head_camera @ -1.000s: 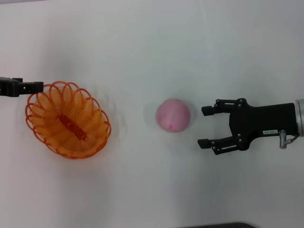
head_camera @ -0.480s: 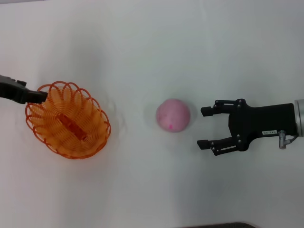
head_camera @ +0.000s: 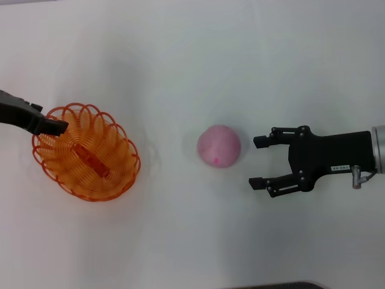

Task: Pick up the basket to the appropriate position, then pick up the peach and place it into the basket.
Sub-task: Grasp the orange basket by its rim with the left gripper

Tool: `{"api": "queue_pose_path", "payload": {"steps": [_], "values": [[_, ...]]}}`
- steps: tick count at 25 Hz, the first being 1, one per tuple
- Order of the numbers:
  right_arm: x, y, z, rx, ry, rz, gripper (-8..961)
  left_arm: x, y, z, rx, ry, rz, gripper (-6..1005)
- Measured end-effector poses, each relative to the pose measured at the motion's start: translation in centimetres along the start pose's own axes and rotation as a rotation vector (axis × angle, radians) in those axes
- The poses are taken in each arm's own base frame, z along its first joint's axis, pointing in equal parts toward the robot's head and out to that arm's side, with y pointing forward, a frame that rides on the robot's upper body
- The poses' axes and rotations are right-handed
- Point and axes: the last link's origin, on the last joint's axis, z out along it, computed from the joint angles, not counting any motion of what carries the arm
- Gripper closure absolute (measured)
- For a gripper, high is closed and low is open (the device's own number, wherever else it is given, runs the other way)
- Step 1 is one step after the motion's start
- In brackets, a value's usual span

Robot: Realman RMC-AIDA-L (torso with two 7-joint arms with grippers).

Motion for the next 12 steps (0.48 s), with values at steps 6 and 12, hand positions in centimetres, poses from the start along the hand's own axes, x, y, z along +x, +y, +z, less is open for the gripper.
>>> {"api": "queue_pose_path", "payload": {"steps": [6,12], "values": [[-0.06,-0.07,0.02,0.0,0.001,-0.002,38,0.14,0.14,0.41,-0.005,-0.016,0.01,336],[-0.01,-0.19,0.02,0.009,0.005,-0.002,38,0.16,0.07,0.48,0.004,-0.026,-0.011,363]]}}
